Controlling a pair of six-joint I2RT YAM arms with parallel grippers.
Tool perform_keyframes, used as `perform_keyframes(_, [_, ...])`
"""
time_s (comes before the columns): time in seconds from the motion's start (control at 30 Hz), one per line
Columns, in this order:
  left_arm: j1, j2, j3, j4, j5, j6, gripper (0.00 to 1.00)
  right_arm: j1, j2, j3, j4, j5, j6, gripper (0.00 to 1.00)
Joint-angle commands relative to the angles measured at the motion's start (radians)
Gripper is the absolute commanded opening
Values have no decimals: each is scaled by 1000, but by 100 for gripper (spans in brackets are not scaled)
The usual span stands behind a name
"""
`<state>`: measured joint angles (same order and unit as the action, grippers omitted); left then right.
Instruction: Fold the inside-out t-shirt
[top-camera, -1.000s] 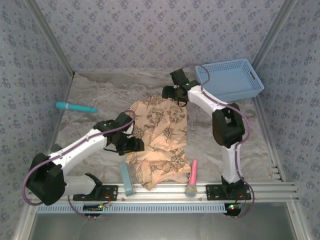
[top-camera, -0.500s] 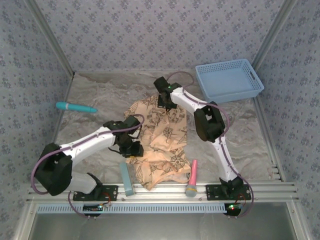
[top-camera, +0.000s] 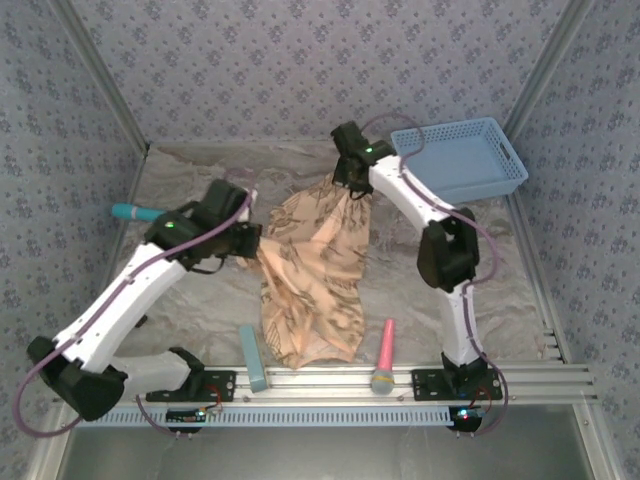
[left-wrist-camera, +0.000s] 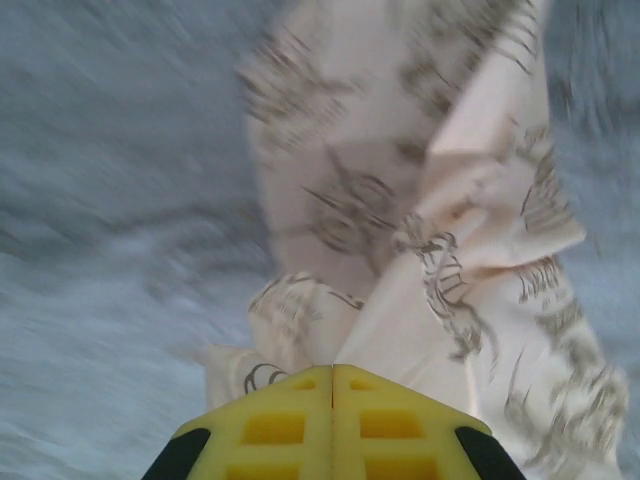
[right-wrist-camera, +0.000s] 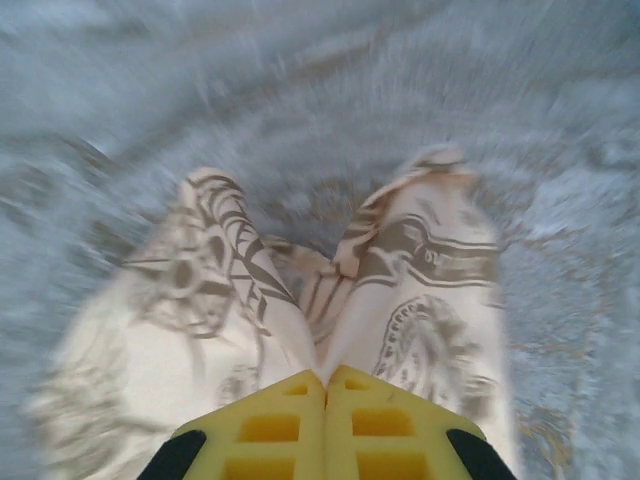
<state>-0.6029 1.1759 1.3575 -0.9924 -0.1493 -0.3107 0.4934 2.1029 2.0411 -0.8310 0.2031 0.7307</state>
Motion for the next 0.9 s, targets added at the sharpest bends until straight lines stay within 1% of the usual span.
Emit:
perform_keyframes(0.0, [34, -20, 103, -9, -238, 235, 0, -18, -167, 20, -15, 79, 37, 0])
perform_keyframes(0.07, [37, -28, 146, 65, -324, 361, 0, -19, -255, -9, 4, 116, 35, 0])
perform_keyframes(0.13, [37, -43, 181, 144, -352, 474, 0, -25, -340, -44, 21, 139, 35, 0])
perform_keyframes(0.23, [35, -82, 218, 246, -308, 628, 0, -32, -488, -127, 44, 183, 37, 0])
perform_keyframes(0.27, [35, -101, 225, 267, -292, 660, 0, -32, -548, -172, 58, 206, 42, 0])
perform_keyframes(0.37, [34, -165, 196, 336, -266, 726, 0, -31, -735, -353, 95, 249, 84, 0])
perform_keyframes(0.43, [32, -200, 168, 337, -211, 745, 0, -24, -846, -462, 113, 262, 119, 0])
perform_keyframes(0.53, [33, -237, 115, 340, -146, 781, 0, -13, -955, -574, 130, 269, 156, 0])
perform_keyframes(0.6, [33, -249, 91, 388, -163, 804, 0, -13, -979, -603, 161, 258, 144, 0])
perform_keyframes(0.7, [36, -233, 82, 498, -201, 870, 0, -19, -949, -576, 197, 257, 115, 0])
perform_keyframes(0.8, [63, -148, 135, 558, -210, 947, 0, -47, -859, -501, 219, 233, 99, 0])
perform_keyframes(0.87, [115, -52, 208, 566, -196, 956, 0, -81, -776, -444, 262, 179, 94, 0])
